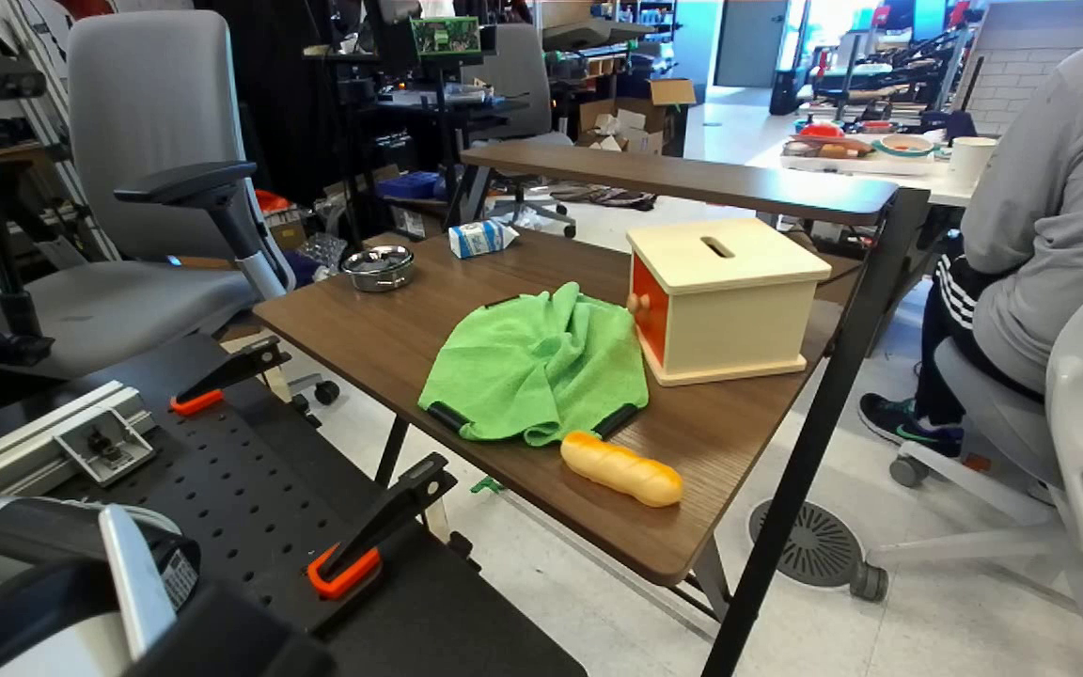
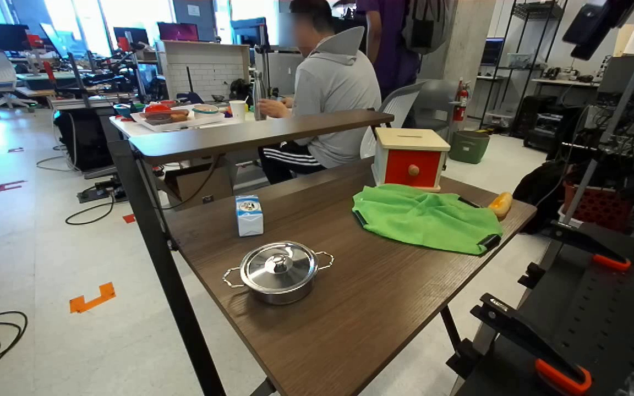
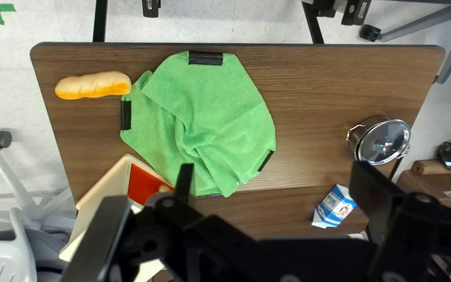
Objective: Move the green towel farther away from you
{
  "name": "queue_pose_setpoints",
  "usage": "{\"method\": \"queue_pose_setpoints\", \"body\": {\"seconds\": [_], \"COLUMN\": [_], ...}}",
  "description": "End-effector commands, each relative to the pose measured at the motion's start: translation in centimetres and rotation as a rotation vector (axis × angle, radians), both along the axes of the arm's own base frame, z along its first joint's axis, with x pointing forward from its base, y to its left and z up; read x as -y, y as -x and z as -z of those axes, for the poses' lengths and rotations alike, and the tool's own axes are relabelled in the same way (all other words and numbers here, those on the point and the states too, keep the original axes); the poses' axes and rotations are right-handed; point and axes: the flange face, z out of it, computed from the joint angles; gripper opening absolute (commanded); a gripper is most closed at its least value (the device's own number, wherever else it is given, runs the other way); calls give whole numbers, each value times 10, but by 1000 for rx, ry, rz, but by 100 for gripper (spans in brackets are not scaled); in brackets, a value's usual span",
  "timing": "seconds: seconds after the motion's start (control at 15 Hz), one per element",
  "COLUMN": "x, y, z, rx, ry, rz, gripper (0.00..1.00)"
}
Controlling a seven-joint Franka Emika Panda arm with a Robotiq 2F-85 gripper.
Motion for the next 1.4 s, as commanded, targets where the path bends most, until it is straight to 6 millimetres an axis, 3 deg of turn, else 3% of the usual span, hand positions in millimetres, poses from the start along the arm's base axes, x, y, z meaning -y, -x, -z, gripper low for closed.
{"method": "queue_pose_setpoints", "body": {"seconds": [0.0, 0.4, 0.87, 1.13, 1.33], "x": [-26, -59, -44, -40, -35], "y": [-32, -77, -144, -159, -165], "z": [36, 111, 181, 216, 230], "rx": [-29, -132, -263, -294, -303], "ry": [46, 104, 114, 155, 186], "rz": [40, 102, 200, 256, 293], "gripper": [100, 100, 100, 100, 100]}}
